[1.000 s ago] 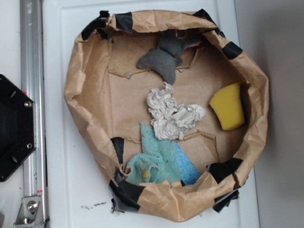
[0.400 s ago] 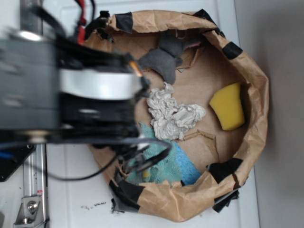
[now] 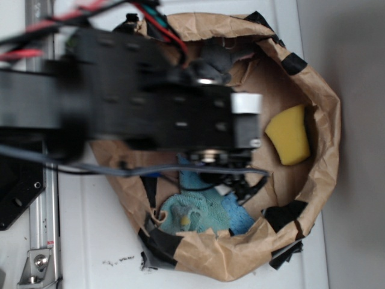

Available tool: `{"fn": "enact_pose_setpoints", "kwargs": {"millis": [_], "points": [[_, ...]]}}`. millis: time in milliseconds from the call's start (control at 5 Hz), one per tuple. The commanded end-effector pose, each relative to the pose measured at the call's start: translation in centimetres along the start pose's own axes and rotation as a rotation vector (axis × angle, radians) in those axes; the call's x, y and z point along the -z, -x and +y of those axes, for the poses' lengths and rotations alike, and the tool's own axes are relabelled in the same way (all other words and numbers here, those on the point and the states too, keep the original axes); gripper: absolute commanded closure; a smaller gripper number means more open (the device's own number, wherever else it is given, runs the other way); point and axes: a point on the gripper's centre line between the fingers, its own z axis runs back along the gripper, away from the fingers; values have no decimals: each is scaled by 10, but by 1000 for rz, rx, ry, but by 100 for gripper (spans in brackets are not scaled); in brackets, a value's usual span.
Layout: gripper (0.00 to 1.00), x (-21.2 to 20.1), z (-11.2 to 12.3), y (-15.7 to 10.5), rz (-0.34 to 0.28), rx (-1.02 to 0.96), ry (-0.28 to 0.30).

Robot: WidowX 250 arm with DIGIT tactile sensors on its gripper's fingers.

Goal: Grab the white paper.

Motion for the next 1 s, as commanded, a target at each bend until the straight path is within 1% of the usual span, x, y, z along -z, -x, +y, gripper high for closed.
{"fn": "enact_pose_setpoints", "kwargs": {"millis": [0, 200, 400, 600, 800], "points": [[0, 17, -71, -12, -23, 240, 95], [100, 22, -74, -5, 6, 295, 120], [100, 1, -71, 3, -12, 341, 177], [100, -49, -70, 10, -103, 513, 304], [100, -98, -56, 13, -210, 573, 355]]}}
